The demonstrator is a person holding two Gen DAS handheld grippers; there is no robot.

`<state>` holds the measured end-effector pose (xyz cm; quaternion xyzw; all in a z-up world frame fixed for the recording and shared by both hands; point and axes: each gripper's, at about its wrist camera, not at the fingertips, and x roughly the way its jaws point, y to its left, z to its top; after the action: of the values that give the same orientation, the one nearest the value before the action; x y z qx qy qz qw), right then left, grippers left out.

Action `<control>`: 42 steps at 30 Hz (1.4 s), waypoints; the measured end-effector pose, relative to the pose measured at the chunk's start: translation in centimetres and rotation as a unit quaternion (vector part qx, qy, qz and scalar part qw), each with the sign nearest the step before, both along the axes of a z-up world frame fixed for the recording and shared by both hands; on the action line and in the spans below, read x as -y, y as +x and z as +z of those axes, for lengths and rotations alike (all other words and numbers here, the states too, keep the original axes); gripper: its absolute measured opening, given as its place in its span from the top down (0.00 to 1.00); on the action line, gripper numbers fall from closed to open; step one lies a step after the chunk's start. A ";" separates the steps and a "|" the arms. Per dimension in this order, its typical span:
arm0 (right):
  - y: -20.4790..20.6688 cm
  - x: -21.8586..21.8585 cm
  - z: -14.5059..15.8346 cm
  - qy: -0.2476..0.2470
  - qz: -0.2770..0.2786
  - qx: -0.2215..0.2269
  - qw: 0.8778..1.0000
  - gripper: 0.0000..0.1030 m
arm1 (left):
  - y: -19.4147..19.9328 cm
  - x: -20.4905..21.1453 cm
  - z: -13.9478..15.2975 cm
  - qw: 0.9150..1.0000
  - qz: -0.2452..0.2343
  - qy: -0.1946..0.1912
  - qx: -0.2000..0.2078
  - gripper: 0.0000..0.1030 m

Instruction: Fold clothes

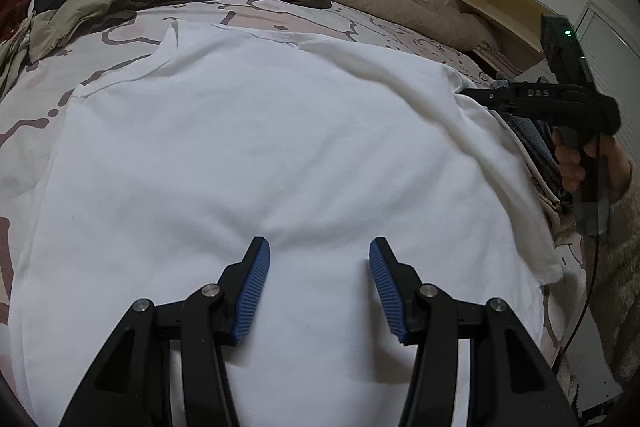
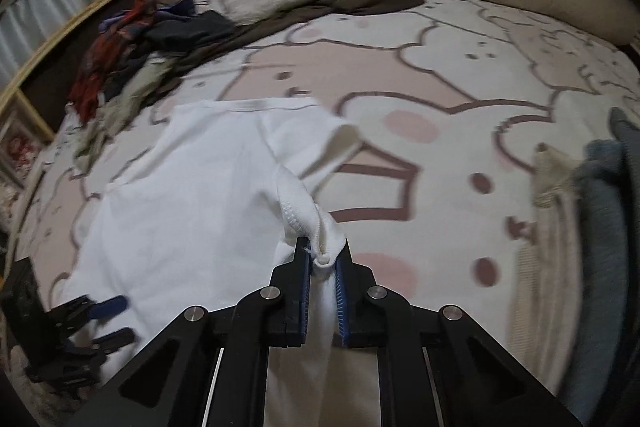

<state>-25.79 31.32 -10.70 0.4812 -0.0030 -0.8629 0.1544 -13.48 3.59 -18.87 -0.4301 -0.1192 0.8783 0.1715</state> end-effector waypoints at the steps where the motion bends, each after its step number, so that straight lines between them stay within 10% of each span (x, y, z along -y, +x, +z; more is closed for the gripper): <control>1: -0.4 -0.3 -0.3 0.006 -0.003 0.003 1.000 0.88 | 0.0 0.0 0.0 1.000 0.000 0.001 0.000 0.50; 10: -3.7 -3.9 -5.9 0.032 -0.087 0.055 0.994 0.87 | 0.1 0.4 -0.2 1.000 0.002 0.014 0.000 0.50; 16: -2.6 -5.4 -4.1 0.090 -0.121 0.019 0.988 0.87 | 0.2 0.3 0.0 1.000 0.002 0.009 -0.001 0.50; 22: 3.6 -5.1 -0.8 0.002 -0.066 0.021 0.998 0.82 | 1.2 0.7 0.7 1.000 0.001 -0.006 0.006 0.50; 24: 6.5 -4.7 -0.6 -0.017 -0.047 0.028 0.998 0.56 | 1.9 1.1 1.1 1.000 0.002 -0.018 0.007 0.50; 25: 8.1 -4.6 -0.7 -0.027 -0.038 0.031 0.998 0.12 | 2.2 1.3 1.3 1.000 0.003 -0.024 0.007 0.50; 29: 13.1 -3.8 -1.2 -0.025 -0.029 0.033 0.999 0.08 | 3.5 2.0 2.1 0.999 0.006 -0.047 0.008 0.50; 32: 15.1 -4.7 -2.7 -0.044 -0.057 0.059 0.996 0.11 | 5.2 3.9 3.0 0.997 0.028 -0.065 0.012 0.50; 42: 18.0 -6.4 -5.9 -0.169 -0.142 0.095 0.971 0.92 | 9.6 10.7 3.4 0.983 0.139 -0.090 0.083 0.36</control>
<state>-7.76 37.67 -16.58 0.5231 -0.2313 -0.8131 0.1085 -3.90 -7.08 -15.50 -0.4942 -0.1118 0.8621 -0.0017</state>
